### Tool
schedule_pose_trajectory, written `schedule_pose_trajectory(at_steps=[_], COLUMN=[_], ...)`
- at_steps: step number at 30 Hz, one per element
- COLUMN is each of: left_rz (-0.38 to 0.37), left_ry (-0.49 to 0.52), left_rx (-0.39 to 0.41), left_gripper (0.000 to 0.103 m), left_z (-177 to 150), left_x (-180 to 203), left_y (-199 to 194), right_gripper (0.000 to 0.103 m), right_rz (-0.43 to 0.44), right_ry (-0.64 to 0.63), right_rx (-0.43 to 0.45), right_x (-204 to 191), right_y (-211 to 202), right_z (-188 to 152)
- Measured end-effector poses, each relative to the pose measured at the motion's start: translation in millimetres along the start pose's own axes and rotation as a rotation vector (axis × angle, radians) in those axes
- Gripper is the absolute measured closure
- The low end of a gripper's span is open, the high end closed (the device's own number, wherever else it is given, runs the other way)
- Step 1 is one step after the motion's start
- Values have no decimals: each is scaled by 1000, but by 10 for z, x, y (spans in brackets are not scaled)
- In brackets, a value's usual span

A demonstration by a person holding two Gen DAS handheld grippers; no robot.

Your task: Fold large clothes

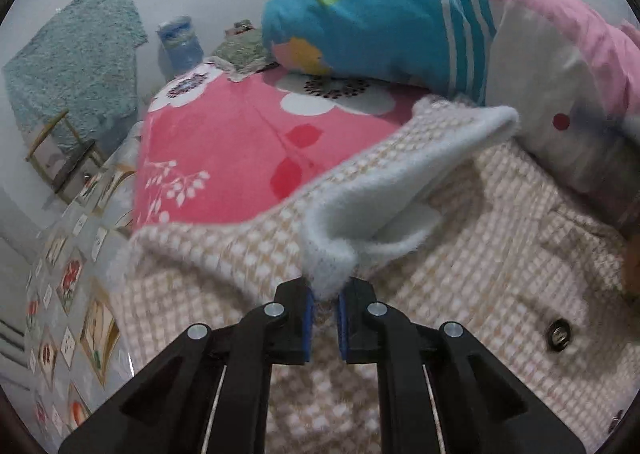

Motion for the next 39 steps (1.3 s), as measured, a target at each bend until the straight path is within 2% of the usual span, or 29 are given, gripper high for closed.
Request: schedule_pose_trajectory(at_steps=[2,3,4,6,7,9,10,12,13,16,17,19,20,21,23,25,27,29,31,32,34,35,36,39], left_rz=[55,82,91,129,153,206,231,218,218,261,268,241,183,81,-57,-110,-143,-132,-120,-99,-82,-81,-91,-189], left_ry=[60,108,133,163,176,186,168,121,127,202,206,151,90,12,-76,-133,-220,-336,-380,-377,-335,-290,-312,-527], left_rx=[12,18,11,14,16,36,44,48,45,9,13,-10,-21,-7,64,138,193,186,126,67,-44,-47,-35,-56], left_gripper=[94,94,94,94,93,93,94,94,94,91,91,90,92,92,92,92,92,92,98,101,101,101,101,100], left_z=[-107,-172,-223,-318,-349,-392,-413,-454,-507,-658,-684,-706,-716,-713,-610,-420,-139,105,166,110,-167,-325,-310,-303], left_x=[54,109,140,141,127,65,1,-56,-37,28,27,-8,-9,25,115,99,-47,-283,-377,-379,-289,-224,-266,-445], left_y=[6,14,39,95,111,96,68,8,3,93,74,-2,-92,-249,-602,-811,-858,-607,-204,75,543,643,622,546], right_gripper=[24,24,21,20,20,38,41,41,41,42,42,40,33,30,31,38,38,38,38,37,36,36,36,36], right_rz=[-5,4,27,33,19,-20,13,49,38,17,13,18,11,-4,-52,-105,-126,-55,8,25,9,28,39,85], right_ry=[-11,-24,-54,-100,-114,-89,-45,-9,-61,-149,-162,-116,-97,-90,-86,-138,-191,-191,-215,-237,-306,-274,-243,-199], right_rx=[37,28,-28,-186,-349,-588,-630,-575,-529,-549,-545,-555,-565,-571,-572,-513,-430,-346,-321,-368,-511,-477,-466,-448], right_x=[54,66,43,5,51,207,261,260,217,106,118,224,274,321,365,293,176,-2,-223,-305,-350,-309,-271,-146], right_y=[44,181,479,996,1389,1795,1810,1647,1516,1408,1410,1471,1498,1499,1483,1416,1362,1339,1425,1553,1816,1783,1737,1597], right_z=[315,466,598,554,351,-160,-343,-440,-463,-684,-722,-706,-683,-671,-599,-491,-324,-108,-60,-171,-658,-760,-777,-778])
Point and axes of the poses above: each gripper's, at about its wrist camera, not at the fingertips, and y roughly the way its jaws point, x to its right, z to its top, the point moved 7 cm from there along y, roughly the way its jaws point, and after that the axes turned 2 degrees about z, right-handed, at the moved point
